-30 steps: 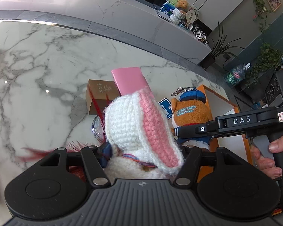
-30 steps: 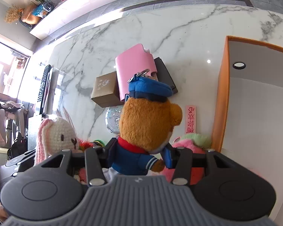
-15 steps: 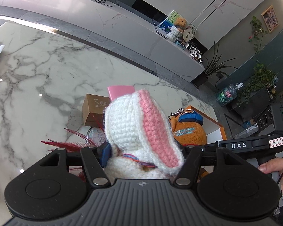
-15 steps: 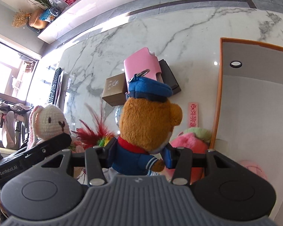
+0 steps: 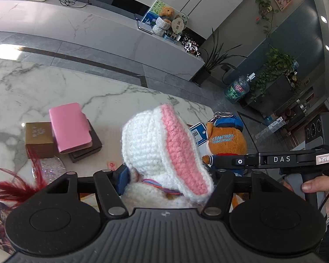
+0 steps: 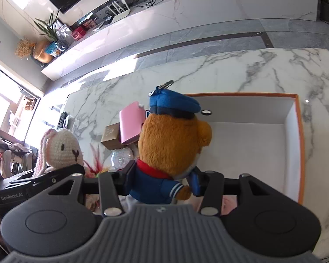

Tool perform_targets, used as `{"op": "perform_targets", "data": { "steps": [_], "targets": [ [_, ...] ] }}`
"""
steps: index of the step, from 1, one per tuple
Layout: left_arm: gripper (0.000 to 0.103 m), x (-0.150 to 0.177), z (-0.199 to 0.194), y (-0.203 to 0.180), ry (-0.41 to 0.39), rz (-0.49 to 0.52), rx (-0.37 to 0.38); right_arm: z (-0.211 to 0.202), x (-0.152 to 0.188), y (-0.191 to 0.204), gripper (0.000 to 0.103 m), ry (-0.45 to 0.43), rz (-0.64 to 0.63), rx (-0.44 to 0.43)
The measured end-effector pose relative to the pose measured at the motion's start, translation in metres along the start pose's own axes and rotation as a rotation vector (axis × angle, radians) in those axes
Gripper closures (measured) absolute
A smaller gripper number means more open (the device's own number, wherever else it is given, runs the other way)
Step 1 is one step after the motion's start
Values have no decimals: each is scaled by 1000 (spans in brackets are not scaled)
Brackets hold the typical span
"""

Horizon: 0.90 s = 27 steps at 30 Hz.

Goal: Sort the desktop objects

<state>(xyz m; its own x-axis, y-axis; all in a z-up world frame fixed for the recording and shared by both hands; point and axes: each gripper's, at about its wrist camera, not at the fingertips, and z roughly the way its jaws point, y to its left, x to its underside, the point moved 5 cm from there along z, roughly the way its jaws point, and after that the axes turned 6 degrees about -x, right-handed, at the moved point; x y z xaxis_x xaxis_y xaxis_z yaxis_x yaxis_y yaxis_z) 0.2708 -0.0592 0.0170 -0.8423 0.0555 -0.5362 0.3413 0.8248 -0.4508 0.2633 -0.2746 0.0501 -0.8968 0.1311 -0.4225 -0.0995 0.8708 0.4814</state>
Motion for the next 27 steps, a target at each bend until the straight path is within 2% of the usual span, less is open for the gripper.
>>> {"op": "perform_targets", "data": {
  "steps": [6,11,17,21,24,27],
  "targets": [
    [31,7,41,-50,65,27,40,-21,7,-53,52,-1,37,59],
    [31,21,77,-82,120,39,73,-17,34,-89,52,71,34,106],
    [31,38,107,-95,168,42,47,5,70,-122,52,161,55,133],
    [31,44,113,-91,190,26,27,11,79,-116,52,166,-36,155],
    [31,43,108,-83,188,20,3,26,87,-112,52,209,-71,182],
    [31,39,99,-76,179,16,-8,35,97,-100,52,222,-172,231]
  ]
}}
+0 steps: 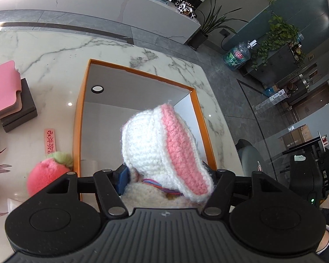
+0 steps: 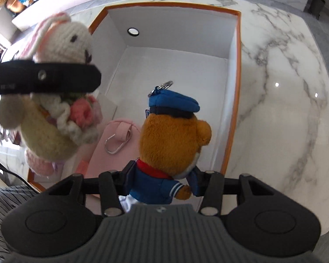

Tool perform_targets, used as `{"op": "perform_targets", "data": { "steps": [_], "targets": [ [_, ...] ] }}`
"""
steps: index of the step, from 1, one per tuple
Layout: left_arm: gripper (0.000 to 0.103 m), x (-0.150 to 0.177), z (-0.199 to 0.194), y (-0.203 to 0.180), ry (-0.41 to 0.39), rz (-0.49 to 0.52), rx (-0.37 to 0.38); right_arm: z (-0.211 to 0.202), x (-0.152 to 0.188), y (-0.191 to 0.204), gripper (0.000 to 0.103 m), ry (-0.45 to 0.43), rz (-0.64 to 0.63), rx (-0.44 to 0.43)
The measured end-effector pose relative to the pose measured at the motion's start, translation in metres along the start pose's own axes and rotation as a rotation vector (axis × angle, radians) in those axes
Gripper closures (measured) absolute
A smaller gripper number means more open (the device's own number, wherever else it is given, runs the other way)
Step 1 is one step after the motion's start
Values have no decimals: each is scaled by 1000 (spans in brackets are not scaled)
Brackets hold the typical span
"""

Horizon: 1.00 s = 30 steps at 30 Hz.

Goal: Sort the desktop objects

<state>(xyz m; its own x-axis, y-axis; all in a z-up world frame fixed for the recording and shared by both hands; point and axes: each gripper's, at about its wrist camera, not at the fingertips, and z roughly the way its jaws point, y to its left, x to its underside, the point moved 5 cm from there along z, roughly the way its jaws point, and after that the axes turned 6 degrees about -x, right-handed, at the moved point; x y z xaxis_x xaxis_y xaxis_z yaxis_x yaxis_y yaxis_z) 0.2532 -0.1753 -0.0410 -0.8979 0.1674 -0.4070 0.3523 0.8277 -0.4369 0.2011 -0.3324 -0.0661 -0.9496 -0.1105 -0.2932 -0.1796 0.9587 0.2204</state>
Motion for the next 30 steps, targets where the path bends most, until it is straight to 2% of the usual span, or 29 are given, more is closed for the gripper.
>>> {"op": "perform_targets", "data": {
  "steps": [5,14,16,19,20,22,25,30],
  "targets": [
    [31,0,-10,10,-5,-11,-17,7,1,8,52,19,-49,70],
    [31,2,-15,14,3,-21,-3,20,3,17,51,89,-81,115],
    [31,4,-18,15,1,-21,9,22,1,19,51,102,-58,97],
    [31,5,-22,18,-7,-26,14,21,-6,14,51,142,44,-11],
    [31,6,-24,20,-11,-29,17,21,-8,11,51,144,55,-8],
    [31,6,-26,23,-13,-36,23,23,-12,7,52,136,45,33],
    [31,9,-29,29,-13,-44,24,29,-12,4,52,153,56,31],
    [31,12,-31,38,-11,-63,38,32,-10,6,52,151,1,110]
  ]
}}
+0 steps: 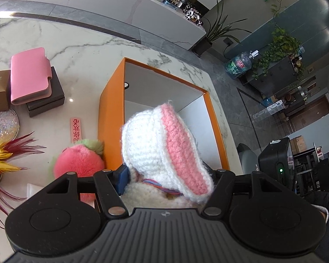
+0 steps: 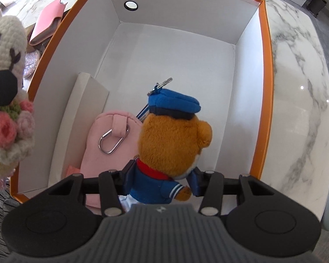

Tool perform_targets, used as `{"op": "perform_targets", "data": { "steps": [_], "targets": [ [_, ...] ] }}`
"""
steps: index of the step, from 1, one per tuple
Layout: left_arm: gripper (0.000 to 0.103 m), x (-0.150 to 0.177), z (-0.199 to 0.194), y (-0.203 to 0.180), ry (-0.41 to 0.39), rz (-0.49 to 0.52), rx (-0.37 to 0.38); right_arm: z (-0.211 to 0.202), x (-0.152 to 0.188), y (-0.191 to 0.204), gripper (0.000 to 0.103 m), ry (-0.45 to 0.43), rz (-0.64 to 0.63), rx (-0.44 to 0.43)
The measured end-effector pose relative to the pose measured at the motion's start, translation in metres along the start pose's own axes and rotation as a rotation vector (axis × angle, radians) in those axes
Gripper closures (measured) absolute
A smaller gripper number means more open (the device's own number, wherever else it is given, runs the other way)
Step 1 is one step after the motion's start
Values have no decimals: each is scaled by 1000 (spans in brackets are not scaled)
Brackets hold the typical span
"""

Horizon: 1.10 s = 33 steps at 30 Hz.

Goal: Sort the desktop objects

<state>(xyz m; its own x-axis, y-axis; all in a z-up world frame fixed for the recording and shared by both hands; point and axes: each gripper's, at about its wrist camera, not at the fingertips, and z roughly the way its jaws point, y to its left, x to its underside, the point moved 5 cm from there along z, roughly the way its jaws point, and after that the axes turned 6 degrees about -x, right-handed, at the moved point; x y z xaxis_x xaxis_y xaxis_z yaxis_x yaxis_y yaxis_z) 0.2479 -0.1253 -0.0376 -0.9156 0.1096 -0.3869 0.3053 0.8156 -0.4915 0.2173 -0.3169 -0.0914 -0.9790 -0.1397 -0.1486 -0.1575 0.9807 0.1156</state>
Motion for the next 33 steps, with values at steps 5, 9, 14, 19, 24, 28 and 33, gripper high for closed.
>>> {"op": "perform_targets", "data": {
  "steps": [5,9,14,19,24,28,33],
  "targets": [
    [31,0,-1,2,-2,-2,9,-15,6,9,52,-19,-68,58],
    [31,0,-1,3,-7,1,7,-13,7,5,52,-15,-89,147],
    [31,2,-1,1,7,13,7,3,10,9,52,-4,-97,130],
    [31,2,0,-2,13,10,0,7,12,1,47,26,-40,84],
    [31,1,1,-2,16,13,-8,4,16,-4,44,50,-52,50],
    [31,3,2,-4,23,25,-18,-8,17,-1,23,44,-39,-30],
    [30,3,2,-6,29,21,-13,-35,17,1,12,-39,-73,46]
  ]
}}
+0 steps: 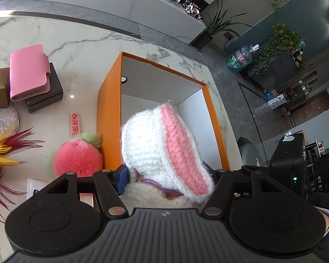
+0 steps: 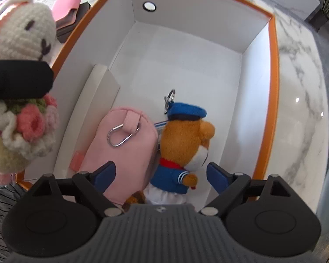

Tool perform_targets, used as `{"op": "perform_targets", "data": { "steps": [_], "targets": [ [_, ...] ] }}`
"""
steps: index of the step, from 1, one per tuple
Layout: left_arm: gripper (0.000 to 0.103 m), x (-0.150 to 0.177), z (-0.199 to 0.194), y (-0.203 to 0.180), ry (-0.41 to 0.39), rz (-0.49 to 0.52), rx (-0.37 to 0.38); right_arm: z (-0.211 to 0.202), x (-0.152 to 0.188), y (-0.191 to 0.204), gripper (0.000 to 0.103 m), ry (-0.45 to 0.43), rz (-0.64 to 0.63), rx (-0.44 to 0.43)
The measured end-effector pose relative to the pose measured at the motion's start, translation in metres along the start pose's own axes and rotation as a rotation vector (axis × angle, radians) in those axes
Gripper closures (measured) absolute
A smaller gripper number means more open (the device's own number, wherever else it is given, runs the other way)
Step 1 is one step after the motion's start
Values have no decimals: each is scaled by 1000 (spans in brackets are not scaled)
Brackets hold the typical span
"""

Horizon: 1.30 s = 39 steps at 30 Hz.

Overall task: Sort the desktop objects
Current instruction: 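Open the right tool and withdraw it from the box, then lower the crocheted bunny into the box and open the left tool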

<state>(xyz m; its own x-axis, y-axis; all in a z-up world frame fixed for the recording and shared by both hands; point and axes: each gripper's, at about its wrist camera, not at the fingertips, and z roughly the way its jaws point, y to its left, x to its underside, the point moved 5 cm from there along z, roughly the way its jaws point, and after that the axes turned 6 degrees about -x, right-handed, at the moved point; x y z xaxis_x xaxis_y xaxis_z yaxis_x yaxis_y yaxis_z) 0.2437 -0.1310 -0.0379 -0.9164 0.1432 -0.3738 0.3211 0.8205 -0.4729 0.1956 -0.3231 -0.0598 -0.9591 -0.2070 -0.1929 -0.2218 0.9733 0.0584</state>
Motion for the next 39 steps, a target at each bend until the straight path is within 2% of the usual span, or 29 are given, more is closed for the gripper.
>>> {"op": "perform_targets", "data": {
  "steps": [7,13,18,22,27,31,35,39],
  "targets": [
    [30,-2,0,-7,-1,-4,20,-40,-13,8,7,-110,57,-61],
    [30,-4,8,-25,8,0,53,-77,15,-13,5,-281,72,-159],
    [30,-1,34,-52,39,17,42,-97,40,-32,5,-368,72,-222],
    [31,13,64,-70,60,25,21,-91,54,-41,5,-372,47,-242],
    [32,31,99,-70,102,29,-64,-83,67,-52,4,-378,13,-239],
    [32,36,113,-70,118,18,-83,-78,75,-62,4,-387,33,-273],
    [32,40,125,-72,127,61,-169,-73,80,-71,4,-385,62,-302],
    [32,38,128,-75,120,61,-180,-69,84,-77,4,-380,83,-318]
  ]
}}
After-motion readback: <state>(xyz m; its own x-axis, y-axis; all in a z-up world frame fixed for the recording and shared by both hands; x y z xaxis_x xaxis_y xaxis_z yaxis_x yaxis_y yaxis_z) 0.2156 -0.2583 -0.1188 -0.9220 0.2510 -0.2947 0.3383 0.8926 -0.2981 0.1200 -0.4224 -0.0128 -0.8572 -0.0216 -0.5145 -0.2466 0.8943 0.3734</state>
